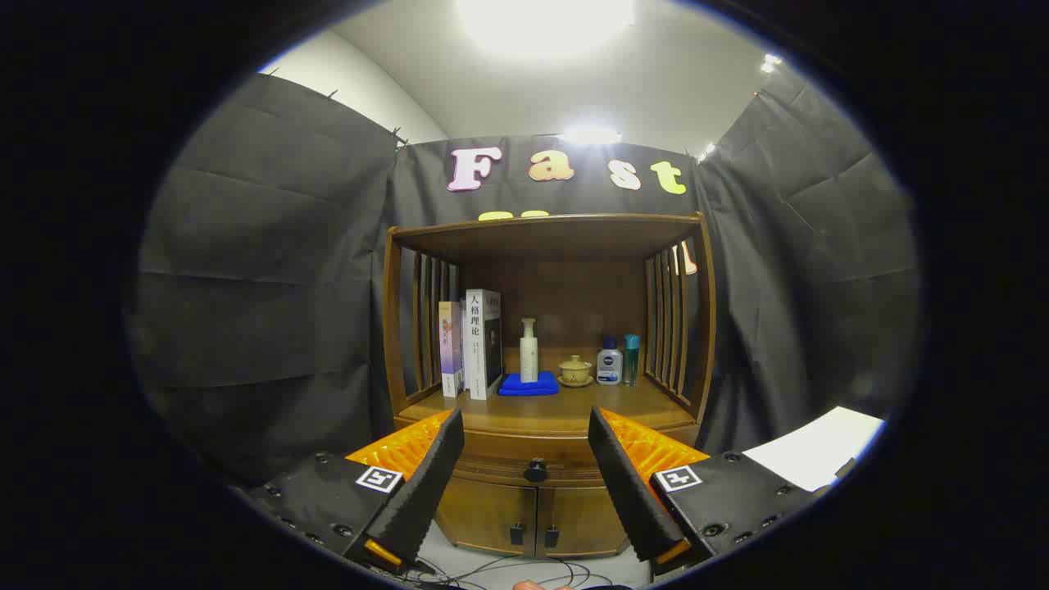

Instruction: Pull open the drawer, take out the items inside it, and place them on the countertop above the cabinet.

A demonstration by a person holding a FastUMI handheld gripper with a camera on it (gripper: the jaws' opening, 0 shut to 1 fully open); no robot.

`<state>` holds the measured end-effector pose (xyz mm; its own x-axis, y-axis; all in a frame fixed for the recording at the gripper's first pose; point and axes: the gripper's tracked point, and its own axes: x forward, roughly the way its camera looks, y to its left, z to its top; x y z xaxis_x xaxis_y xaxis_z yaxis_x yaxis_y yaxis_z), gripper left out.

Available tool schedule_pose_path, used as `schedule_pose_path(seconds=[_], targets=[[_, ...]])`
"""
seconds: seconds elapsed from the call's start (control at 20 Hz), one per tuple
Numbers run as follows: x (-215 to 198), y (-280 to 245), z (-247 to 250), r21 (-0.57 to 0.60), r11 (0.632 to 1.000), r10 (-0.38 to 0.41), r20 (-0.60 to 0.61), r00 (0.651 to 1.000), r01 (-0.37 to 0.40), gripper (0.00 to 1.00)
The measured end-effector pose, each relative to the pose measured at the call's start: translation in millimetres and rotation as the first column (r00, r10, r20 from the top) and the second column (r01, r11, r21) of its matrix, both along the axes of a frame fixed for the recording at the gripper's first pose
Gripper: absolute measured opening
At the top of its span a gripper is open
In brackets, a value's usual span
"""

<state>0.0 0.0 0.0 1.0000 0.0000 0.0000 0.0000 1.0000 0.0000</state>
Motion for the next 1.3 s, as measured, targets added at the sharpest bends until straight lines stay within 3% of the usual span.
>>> schedule_pose_path(seconds=[1.3], targets=[[16.7,-5.8,-21.5,-0.021,1.000,-0.011,-0.029,1.000,0.011,0.96]])
